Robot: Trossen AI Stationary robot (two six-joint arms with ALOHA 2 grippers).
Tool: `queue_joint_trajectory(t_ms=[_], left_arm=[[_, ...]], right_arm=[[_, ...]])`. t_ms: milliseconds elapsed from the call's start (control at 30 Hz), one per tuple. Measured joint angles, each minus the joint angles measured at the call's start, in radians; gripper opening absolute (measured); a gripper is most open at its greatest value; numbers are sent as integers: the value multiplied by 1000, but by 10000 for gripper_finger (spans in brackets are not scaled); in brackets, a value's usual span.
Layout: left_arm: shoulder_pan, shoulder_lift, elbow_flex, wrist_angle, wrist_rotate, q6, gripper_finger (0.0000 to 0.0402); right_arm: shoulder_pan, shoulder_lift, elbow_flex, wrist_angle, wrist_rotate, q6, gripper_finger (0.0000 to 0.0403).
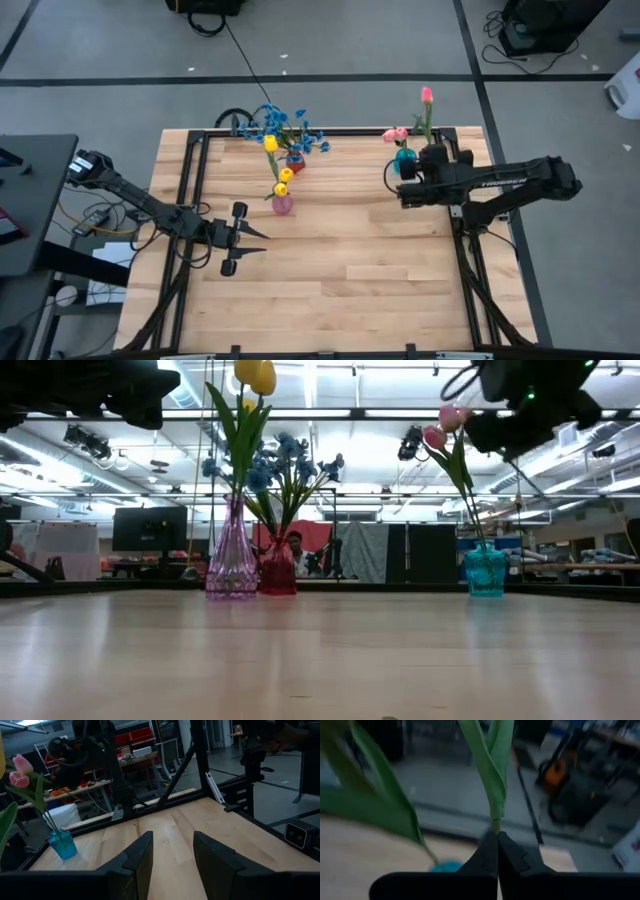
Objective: Sort flowers into vase by color
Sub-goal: Put the pink tulip into the blue vase
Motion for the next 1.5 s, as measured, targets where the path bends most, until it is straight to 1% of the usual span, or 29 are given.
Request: queue_joint_trajectory(t_ms=[167,233,300,367,433,500,567,667,733,867,1000,1133,1267,1400,1500], left_arm=[[0,0,0,0,0,0,147],[0,0,0,0,-2,2,147],[0,0,0,0,-12,6,147],[0,0,0,0,-19,15,147],[0,0,0,0,-21,24,147],[0,0,0,1,-25,27,147],[0,0,0,1,-42,27,147],[0,0,0,1,-55,27,147],[0,0,0,1,-56,27,147],[0,0,0,-2,-61,27,147],[0,0,0,-3,-67,28,147],[0,0,0,-11,-67,28,147],[0,0,0,-21,-67,27,147],[0,0,0,-27,-67,27,147],[0,0,0,-27,-71,27,147]], right_arm=[[-62,1,0,190,180,-181,3],[-96,1,0,243,207,-257,3],[-135,1,0,273,199,-316,3],[-171,1,0,308,160,-379,2],[-192,1,0,389,104,-485,2],[-200,1,0,508,55,-627,2],[-204,1,0,664,15,-779,2],[-233,0,0,858,6,-981,1],[-278,-10,0,928,-14,-1066,1],[-373,-38,0,986,-144,-1179,1],[-442,-62,0,1031,-280,-1282,0],[-487,-101,-55,1180,-398,-1384,0],[-520,-164,-173,1342,-458,-1415,0],[-527,-230,-318,1526,-460,-1433,0],[-525,-273,-419,1708,-466,-1448,0]])
